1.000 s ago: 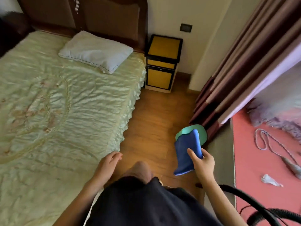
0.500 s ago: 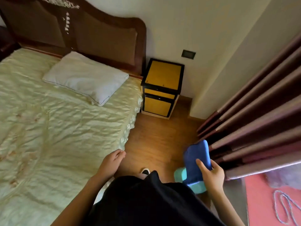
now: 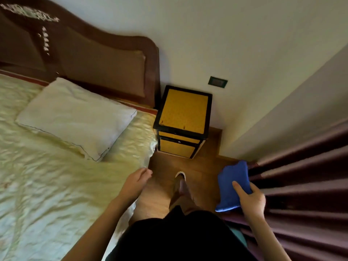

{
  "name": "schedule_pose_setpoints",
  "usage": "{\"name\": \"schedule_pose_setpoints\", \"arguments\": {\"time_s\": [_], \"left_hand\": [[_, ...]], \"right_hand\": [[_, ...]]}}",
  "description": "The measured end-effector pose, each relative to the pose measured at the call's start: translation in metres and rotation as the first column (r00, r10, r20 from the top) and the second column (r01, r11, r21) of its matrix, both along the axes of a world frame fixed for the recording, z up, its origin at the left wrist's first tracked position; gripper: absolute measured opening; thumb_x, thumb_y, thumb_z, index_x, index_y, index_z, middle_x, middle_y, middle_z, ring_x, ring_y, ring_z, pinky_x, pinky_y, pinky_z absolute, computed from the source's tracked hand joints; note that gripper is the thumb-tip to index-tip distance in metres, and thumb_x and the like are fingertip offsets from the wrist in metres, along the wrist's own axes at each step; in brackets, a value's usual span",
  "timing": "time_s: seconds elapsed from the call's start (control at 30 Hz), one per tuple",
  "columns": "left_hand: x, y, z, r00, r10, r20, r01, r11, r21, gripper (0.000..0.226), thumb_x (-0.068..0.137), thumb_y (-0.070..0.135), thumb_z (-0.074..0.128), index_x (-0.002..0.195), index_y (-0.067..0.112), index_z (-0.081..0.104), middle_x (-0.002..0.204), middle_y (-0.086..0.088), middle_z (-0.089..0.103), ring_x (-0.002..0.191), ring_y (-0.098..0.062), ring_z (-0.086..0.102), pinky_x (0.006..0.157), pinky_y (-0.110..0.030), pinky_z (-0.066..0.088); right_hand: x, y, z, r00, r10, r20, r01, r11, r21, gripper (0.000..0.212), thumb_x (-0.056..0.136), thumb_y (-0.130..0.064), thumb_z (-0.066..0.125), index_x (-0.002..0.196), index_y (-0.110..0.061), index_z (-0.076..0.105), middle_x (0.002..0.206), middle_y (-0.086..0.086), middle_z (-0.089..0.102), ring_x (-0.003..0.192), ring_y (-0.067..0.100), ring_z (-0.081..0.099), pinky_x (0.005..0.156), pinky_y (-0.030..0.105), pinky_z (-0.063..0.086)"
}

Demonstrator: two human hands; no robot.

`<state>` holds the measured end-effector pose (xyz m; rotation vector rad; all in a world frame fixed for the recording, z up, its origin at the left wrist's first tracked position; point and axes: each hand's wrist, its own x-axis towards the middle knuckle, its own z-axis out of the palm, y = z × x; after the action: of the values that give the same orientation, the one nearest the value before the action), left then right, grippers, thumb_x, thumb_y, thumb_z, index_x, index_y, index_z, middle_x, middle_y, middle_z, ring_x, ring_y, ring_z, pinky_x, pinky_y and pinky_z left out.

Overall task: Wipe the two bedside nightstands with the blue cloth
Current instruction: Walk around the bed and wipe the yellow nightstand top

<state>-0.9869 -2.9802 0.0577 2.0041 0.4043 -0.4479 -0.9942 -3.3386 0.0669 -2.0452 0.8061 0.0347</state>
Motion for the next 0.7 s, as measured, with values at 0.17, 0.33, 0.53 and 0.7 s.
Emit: {"name": "schedule_pose_setpoints", "arguments": {"time_s": [0.17, 0.33, 0.53, 0.7], "left_hand": [[0.075, 0.015, -0.009, 0.994, 0.08, -0.07, -0.075, 0.995, 0.068, 0.027, 0.09, 0.035, 0.048, 0.083, 0.016, 0.067, 0.085, -0.007, 0.071, 0.085, -0.024, 0.067, 0.082, -0.043, 0.049], [0.168, 0.029, -0.009, 0.996, 0.053, -0.078, -0.042, 0.99, 0.136, 0.029, 0.086, 0.043, 0.043, 0.084, 0.026, 0.065, 0.089, -0.003, 0.072, 0.086, -0.023, 0.066, 0.084, -0.045, 0.05], [0.274, 0.036, -0.025, 0.992, -0.075, -0.098, 0.09, 0.983, 0.157, 0.03, 0.097, 0.036, 0.044, 0.099, 0.017, 0.066, 0.097, -0.004, 0.069, 0.093, -0.021, 0.064, 0.082, -0.039, 0.048], [0.358, 0.037, -0.076, 0.989, -0.128, -0.069, 0.137, 0.98, 0.145, 0.03, 0.1, 0.032, 0.04, 0.109, 0.014, 0.062, 0.105, -0.004, 0.066, 0.099, -0.021, 0.062, 0.084, -0.036, 0.046]], "right_hand": [[0.123, 0.026, -0.004, 0.997, 0.07, -0.026, -0.066, 0.992, 0.109, 0.019, 0.08, -0.022, 0.078, 0.08, -0.006, 0.069, 0.08, 0.013, 0.072, 0.075, 0.03, 0.068, 0.067, 0.046, 0.056], [0.231, 0.058, 0.006, 0.989, 0.148, 0.009, -0.147, 0.969, 0.196, 0.011, 0.084, -0.02, 0.075, 0.085, -0.011, 0.069, 0.08, 0.005, 0.07, 0.075, 0.025, 0.066, 0.074, 0.051, 0.056], [0.323, 0.095, -0.011, 0.989, 0.138, 0.061, -0.149, 0.959, 0.242, 0.023, 0.086, -0.021, 0.072, 0.083, 0.001, 0.064, 0.081, 0.021, 0.066, 0.078, 0.042, 0.062, 0.071, 0.059, 0.052], [0.38, 0.129, -0.06, 0.993, 0.103, 0.057, -0.115, 0.944, 0.308, 0.042, 0.081, -0.029, 0.076, 0.085, 0.01, 0.061, 0.085, 0.033, 0.061, 0.079, 0.049, 0.059, 0.07, 0.06, 0.052]]}}
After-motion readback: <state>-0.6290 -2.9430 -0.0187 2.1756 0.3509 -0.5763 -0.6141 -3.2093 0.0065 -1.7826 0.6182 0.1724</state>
